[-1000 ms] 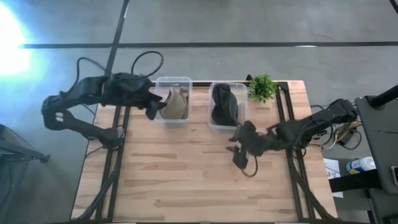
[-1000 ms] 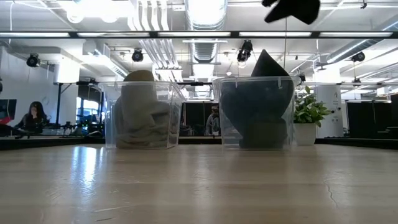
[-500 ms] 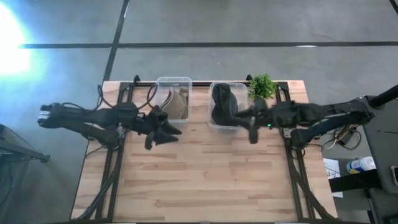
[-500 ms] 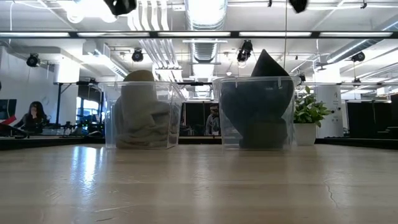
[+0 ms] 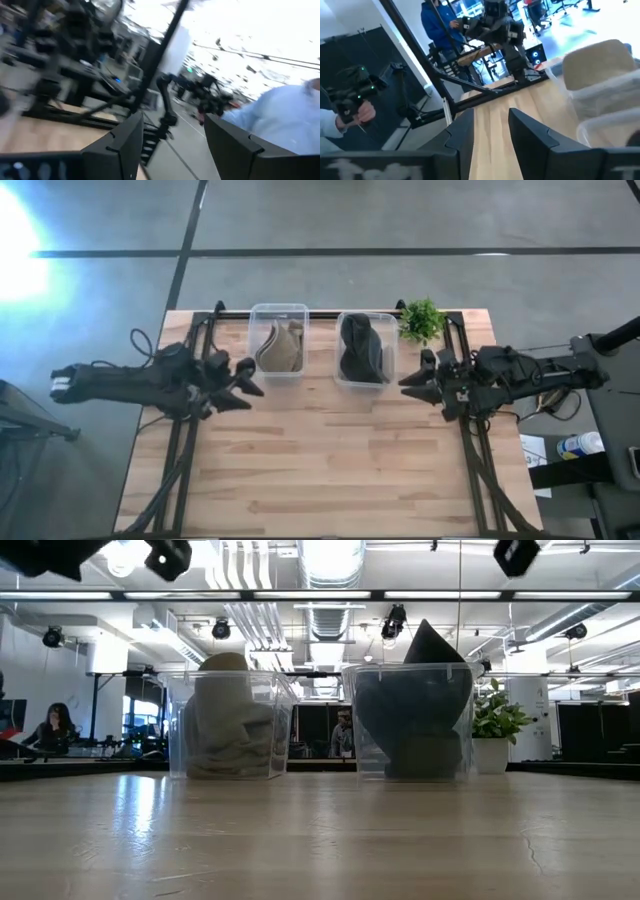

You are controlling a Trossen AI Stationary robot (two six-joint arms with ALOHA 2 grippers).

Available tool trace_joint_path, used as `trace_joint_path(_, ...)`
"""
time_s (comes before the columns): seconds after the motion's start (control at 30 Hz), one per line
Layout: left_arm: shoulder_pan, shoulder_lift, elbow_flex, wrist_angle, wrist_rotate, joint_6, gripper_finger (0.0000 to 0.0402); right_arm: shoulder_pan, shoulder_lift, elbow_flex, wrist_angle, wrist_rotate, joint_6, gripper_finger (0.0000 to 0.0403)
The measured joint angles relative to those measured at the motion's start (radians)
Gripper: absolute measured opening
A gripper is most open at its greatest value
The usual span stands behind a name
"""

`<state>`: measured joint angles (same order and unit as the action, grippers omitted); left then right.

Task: Pick & Place hat
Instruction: Return to Home Position

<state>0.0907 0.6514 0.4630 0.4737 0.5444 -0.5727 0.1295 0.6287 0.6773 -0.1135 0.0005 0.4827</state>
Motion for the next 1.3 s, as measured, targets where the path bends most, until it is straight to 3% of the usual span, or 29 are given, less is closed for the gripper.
trace_joint_path(0.27, 0.15, -0.164, -0.148, -0.003, 0.004, -0.012, 0.0204, 0.0, -0.156, -0.194, 0.036, 0.112, -0.012, 0.0119)
trace_joint_path(0.5, 0.155, -0.225, -0.27, 0.002, 0.0, -0.143, 0.0204, 0.0, -0.24, -0.287, 0.04, 0.157, 0.006, 0.0111)
trace_joint_path(0.97, 0.155, -0.233, -0.454, -0.009, -0.003, -0.161, 0.0204, 0.001, -0.272, -0.534, -0.056, 0.16, -0.124, 0.012)
trace_joint_path(1.1, 0.141, -0.253, -0.451, -0.187, -0.016, -0.162, 0.0204, 0.0, -0.27, -0.605, -0.05, 0.156, -0.125, 0.0123)
trace_joint_path(1.3, 0.092, -0.393, -0.45, -0.412, -0.03, -0.162, 0.0204, 0.001, -0.222, -0.578, -0.033, 0.156, -0.124, 0.0119)
